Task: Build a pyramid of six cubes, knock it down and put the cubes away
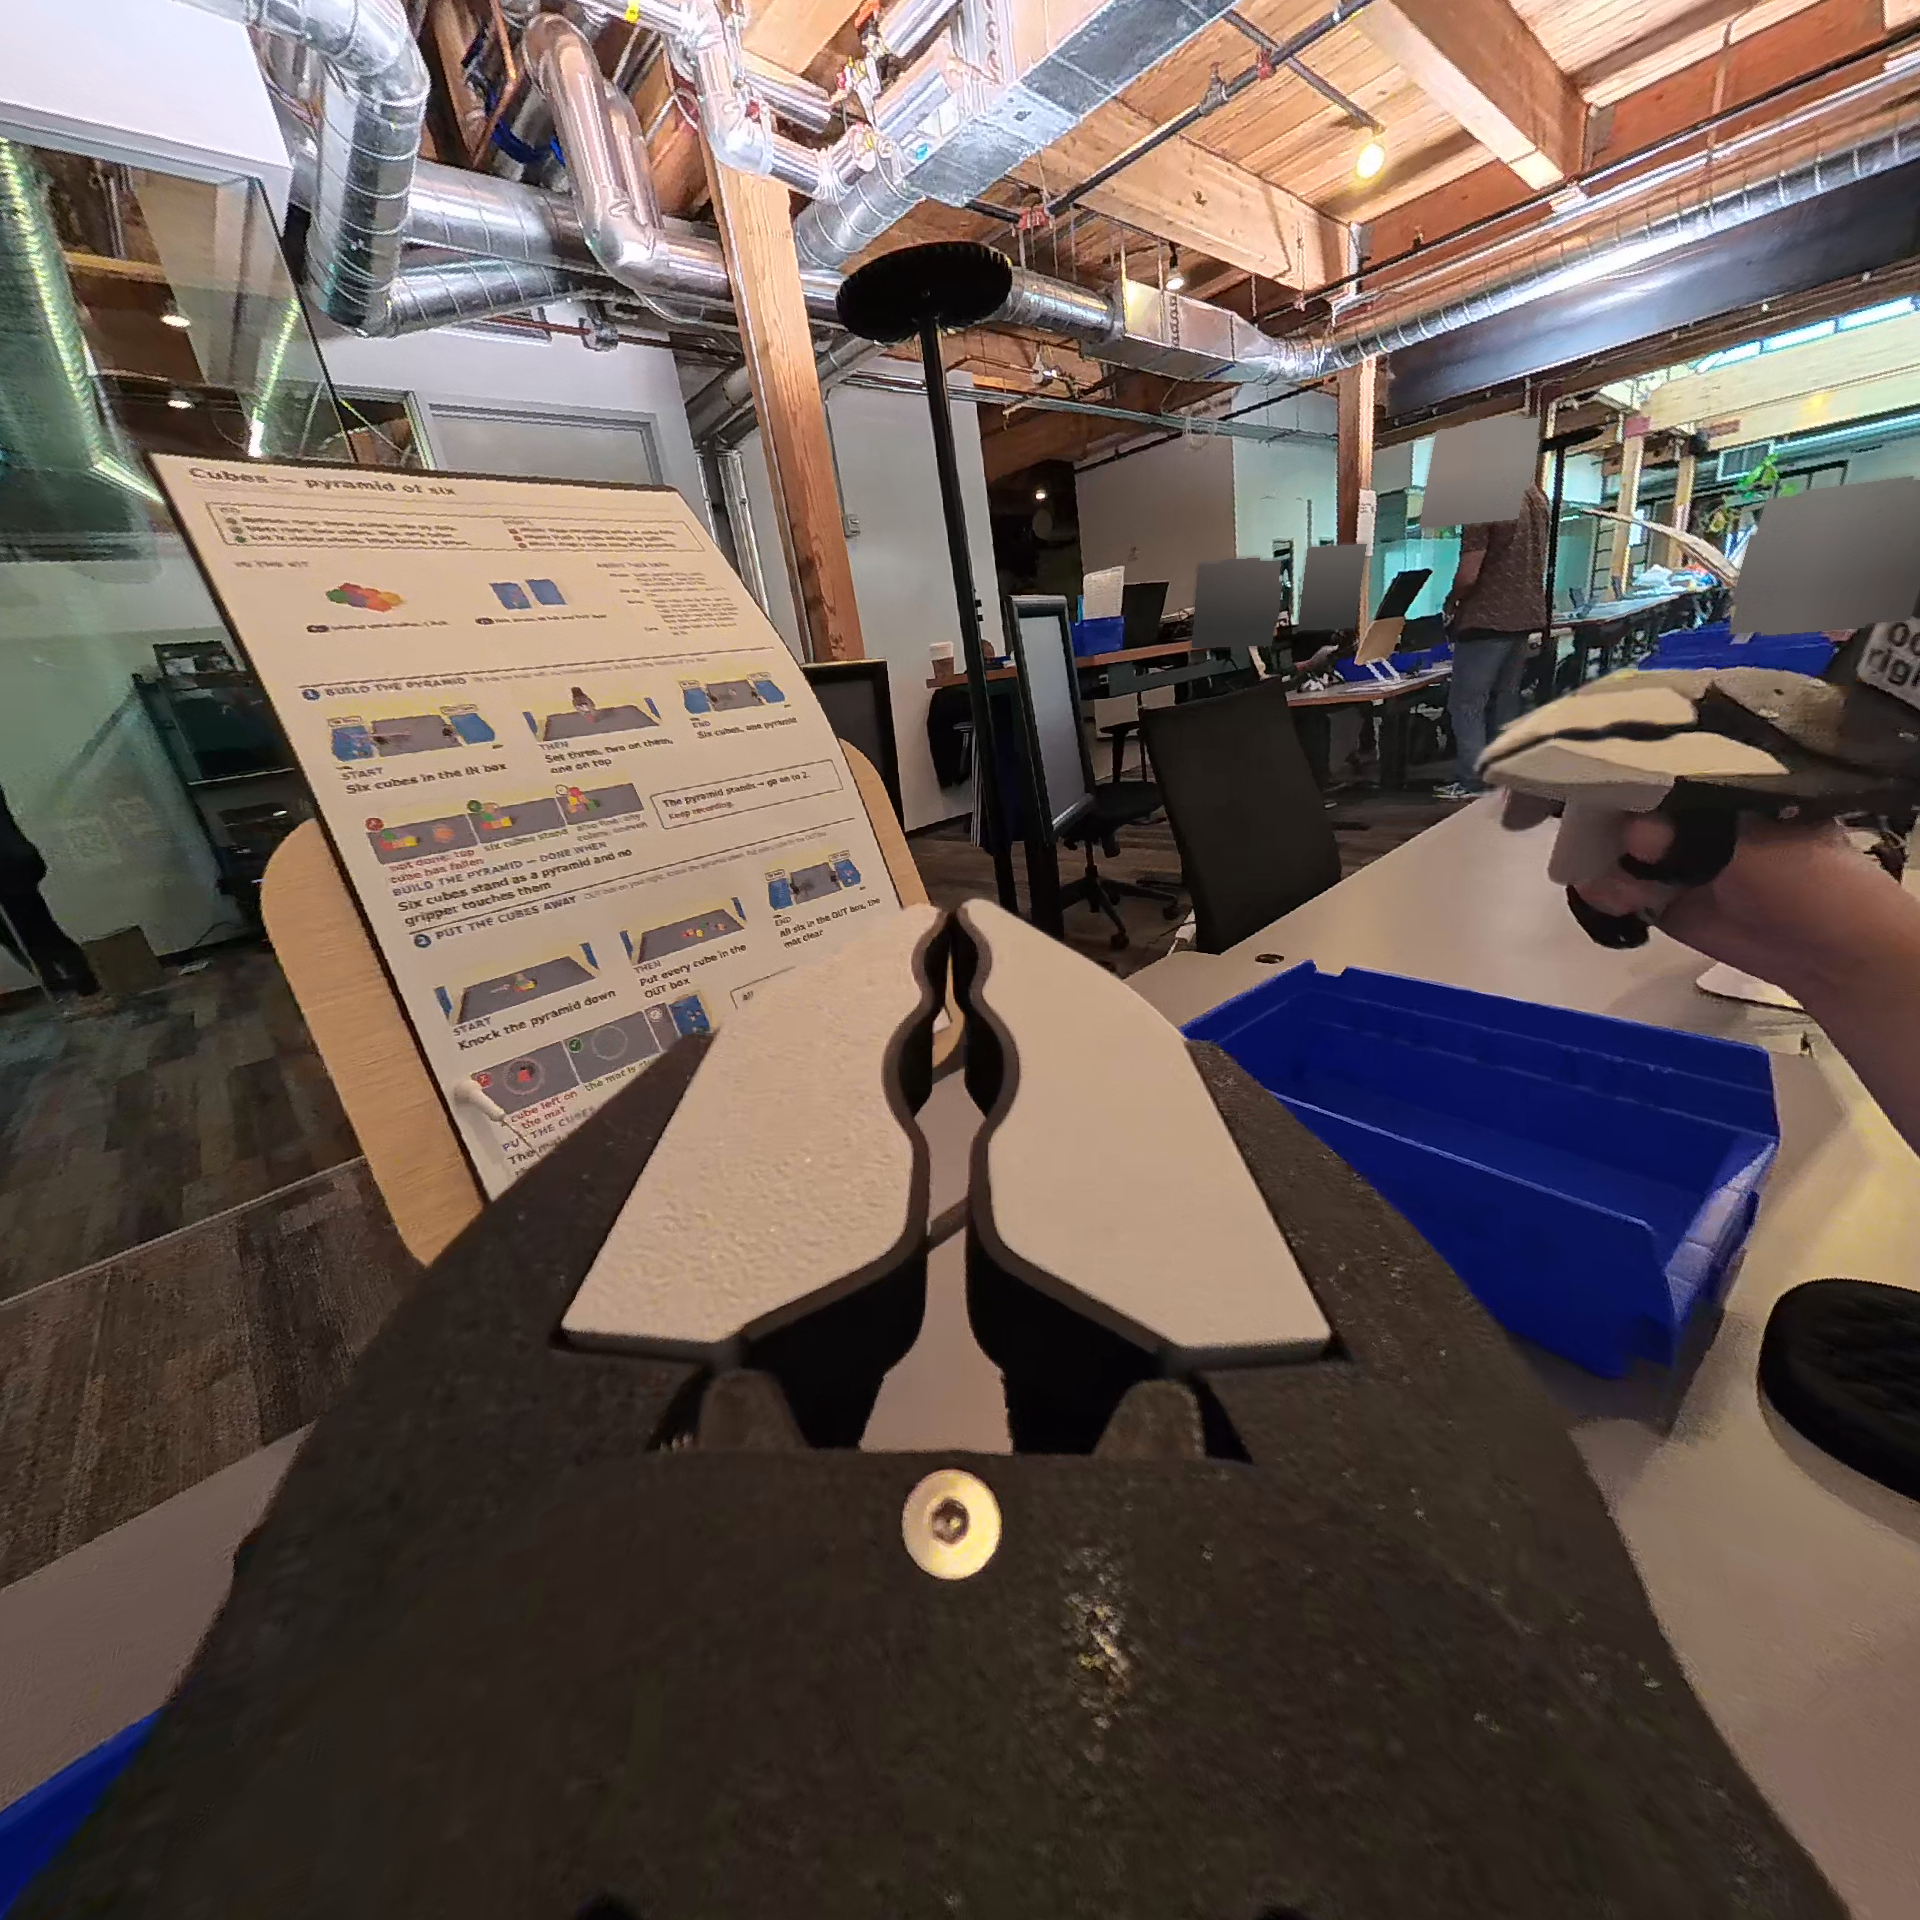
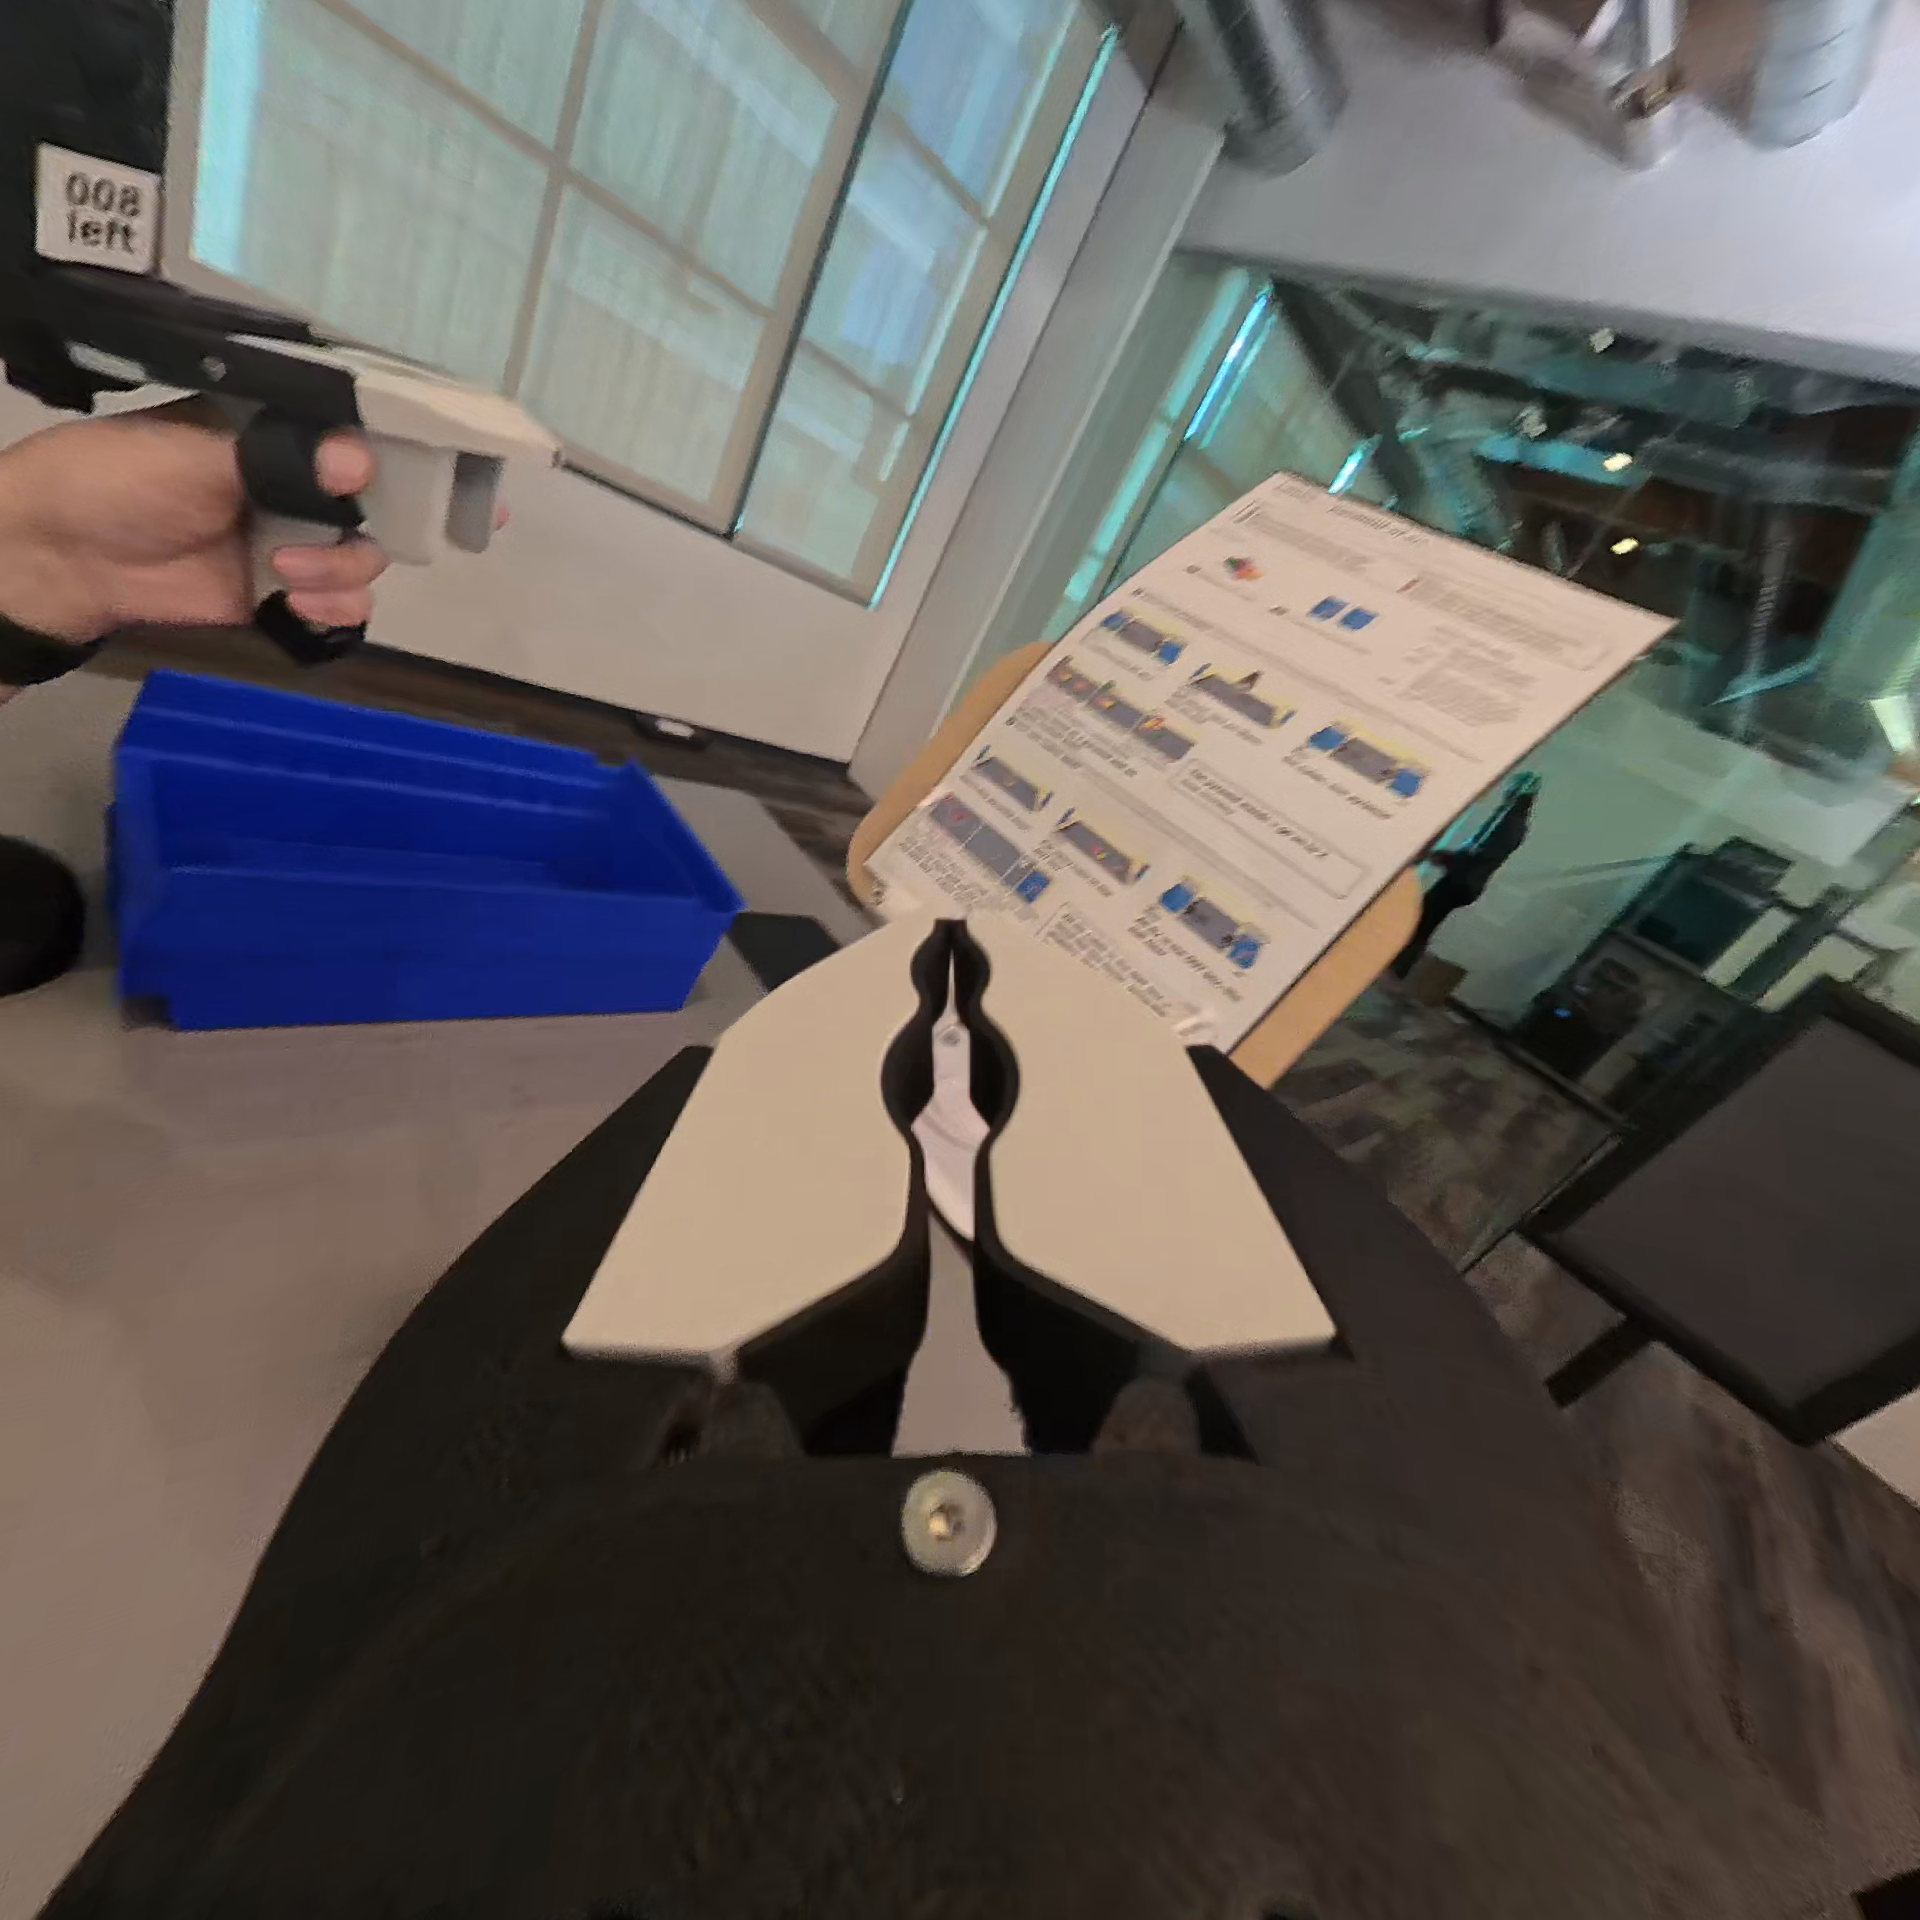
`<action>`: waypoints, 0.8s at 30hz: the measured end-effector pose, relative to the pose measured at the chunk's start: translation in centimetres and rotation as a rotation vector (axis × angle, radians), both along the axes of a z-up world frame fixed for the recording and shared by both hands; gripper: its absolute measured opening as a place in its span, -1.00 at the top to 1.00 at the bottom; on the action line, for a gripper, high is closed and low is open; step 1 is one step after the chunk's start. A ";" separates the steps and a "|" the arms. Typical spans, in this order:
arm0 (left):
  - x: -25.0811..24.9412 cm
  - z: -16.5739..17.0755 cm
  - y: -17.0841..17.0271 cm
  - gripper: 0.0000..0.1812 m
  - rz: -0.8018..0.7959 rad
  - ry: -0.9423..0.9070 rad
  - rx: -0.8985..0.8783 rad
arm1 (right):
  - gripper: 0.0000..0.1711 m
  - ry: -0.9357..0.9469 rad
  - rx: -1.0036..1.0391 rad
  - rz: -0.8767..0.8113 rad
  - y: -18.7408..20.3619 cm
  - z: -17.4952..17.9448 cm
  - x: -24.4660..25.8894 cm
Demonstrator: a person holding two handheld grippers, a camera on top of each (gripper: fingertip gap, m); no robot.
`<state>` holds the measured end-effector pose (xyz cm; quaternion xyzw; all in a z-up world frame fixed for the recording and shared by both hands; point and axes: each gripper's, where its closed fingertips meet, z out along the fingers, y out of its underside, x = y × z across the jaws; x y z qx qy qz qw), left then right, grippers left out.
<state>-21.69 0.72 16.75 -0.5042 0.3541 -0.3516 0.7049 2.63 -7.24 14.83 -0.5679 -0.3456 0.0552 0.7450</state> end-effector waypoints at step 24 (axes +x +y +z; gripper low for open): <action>0.5 -1.2 0.3 1.00 0.020 0.099 -0.019 | 0.99 -0.901 -0.911 0.463 -3.9 -25.7 -13.8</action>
